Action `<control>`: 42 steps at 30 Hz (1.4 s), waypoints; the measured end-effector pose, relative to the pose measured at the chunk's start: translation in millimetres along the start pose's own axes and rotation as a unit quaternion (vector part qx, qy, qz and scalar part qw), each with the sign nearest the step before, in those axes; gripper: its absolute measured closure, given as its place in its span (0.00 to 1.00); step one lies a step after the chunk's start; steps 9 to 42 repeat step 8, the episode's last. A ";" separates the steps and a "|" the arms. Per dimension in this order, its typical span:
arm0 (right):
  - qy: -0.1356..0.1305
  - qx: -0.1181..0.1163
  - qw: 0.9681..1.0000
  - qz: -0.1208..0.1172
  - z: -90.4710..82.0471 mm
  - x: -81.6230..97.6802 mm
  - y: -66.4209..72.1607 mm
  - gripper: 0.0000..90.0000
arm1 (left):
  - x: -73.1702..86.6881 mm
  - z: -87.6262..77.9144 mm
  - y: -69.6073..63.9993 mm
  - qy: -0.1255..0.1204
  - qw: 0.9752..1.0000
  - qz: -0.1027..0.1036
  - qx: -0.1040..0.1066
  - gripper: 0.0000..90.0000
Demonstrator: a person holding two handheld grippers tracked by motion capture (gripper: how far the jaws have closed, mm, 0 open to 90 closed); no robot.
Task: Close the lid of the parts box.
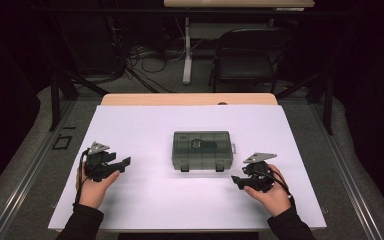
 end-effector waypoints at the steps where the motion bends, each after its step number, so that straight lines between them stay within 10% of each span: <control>1: 0.001 0.002 1.000 -0.002 0.8 0.5 -0.4 0.50 | 0.3 0.7 -0.1 0.000 1.000 0.000 0.000 0.41; 42: 0.000 0.007 1.000 -0.011 1.8 0.8 -1.3 0.46 | 0.0 3.8 -1.0 -0.001 1.000 -0.001 0.001 0.39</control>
Point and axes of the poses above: each handheld gripper's, and its own axes: z roughly forward along the jaws, x roughly out of its underside, y roughly to its left, the point moved 3 cm from there along z, roughly forward along the jaws, and after that the axes turned 12 degrees about -x, right-handed, at the moved point
